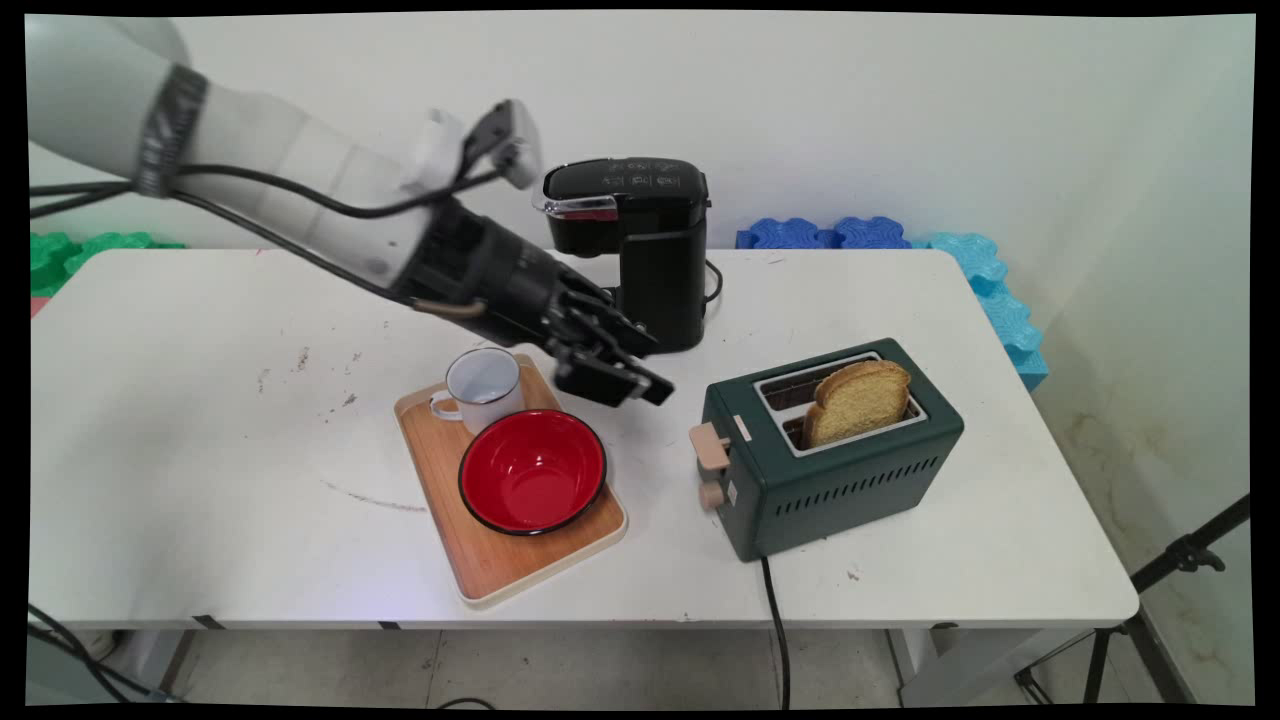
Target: Press the toaster switch
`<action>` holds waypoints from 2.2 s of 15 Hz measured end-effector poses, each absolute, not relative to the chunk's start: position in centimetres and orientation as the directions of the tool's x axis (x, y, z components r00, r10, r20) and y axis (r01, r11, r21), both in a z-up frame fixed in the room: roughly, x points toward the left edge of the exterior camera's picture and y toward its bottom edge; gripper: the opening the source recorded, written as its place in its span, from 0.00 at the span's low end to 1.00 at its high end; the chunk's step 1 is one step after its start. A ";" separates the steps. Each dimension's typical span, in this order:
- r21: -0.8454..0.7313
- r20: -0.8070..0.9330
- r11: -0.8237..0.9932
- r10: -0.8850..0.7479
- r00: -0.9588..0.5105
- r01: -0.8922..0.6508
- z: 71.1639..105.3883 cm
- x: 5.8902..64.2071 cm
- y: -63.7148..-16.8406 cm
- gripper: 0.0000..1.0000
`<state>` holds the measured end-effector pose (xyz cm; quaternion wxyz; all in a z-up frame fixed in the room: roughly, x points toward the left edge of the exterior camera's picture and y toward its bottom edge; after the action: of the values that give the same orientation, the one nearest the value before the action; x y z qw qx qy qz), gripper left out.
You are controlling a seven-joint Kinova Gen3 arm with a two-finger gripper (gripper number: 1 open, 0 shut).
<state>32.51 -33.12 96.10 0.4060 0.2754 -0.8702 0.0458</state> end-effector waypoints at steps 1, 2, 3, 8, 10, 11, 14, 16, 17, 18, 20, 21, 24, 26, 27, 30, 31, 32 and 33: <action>0.137 0.724 0.844 -0.442 -0.529 -0.518 95.9 31.6 -33.4 0.00; 0.130 0.717 0.845 -0.441 -0.540 -0.519 95.7 31.0 -33.5 0.00; 0.122 0.709 0.846 -0.440 -0.551 -0.518 95.5 30.2 -33.7 0.00; 0.097 0.681 0.853 -0.433 -0.591 -0.513 94.9 27.7 -34.2 0.00; 0.090 0.670 0.855 -0.431 -0.604 -0.511 94.6 26.9 -34.4 0.00; 0.087 0.667 0.856 -0.431 -0.608 -0.510 94.5 26.7 -34.4 0.00; 0.077 0.651 0.857 -0.431 -0.625 -0.510 94.0 25.9 -34.6 0.00; 0.070 0.642 0.857 -0.430 -0.635 -0.510 93.6 25.6 -34.7 0.00; 0.067 0.638 0.858 -0.429 -0.640 -0.510 93.3 25.4 -34.8 0.00; 0.062 0.632 0.858 -0.429 -0.646 -0.509 93.0 25.1 -34.9 0.00; 0.057 0.627 0.858 -0.428 -0.651 -0.510 92.6 24.8 -35.1 0.00; 0.054 0.624 0.858 -0.428 -0.654 -0.510 92.3 24.7 -35.1 0.00; 0.046 0.616 0.859 -0.425 -0.663 -0.509 91.5 24.2 -35.3 0.00; 0.041 0.613 0.860 -0.423 -0.667 -0.508 91.1 24.0 -35.4 0.00; 0.038 0.611 0.861 -0.422 -0.669 -0.508 90.9 23.9 -35.4 0.00; 0.028 0.606 0.861 -0.419 -0.676 -0.508 90.2 23.6 -35.6 0.00; 0.025 0.605 0.861 -0.417 -0.678 -0.507 89.9 23.5 -35.7 0.00; 0.023 0.604 0.861 -0.417 -0.679 -0.508 89.7 23.5 -35.7 0.00; 0.021 0.603 0.861 -0.417 -0.680 -0.509 89.5 23.4 -35.8 0.00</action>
<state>23.42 -35.80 89.50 0.3093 0.2533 -0.9136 0.0743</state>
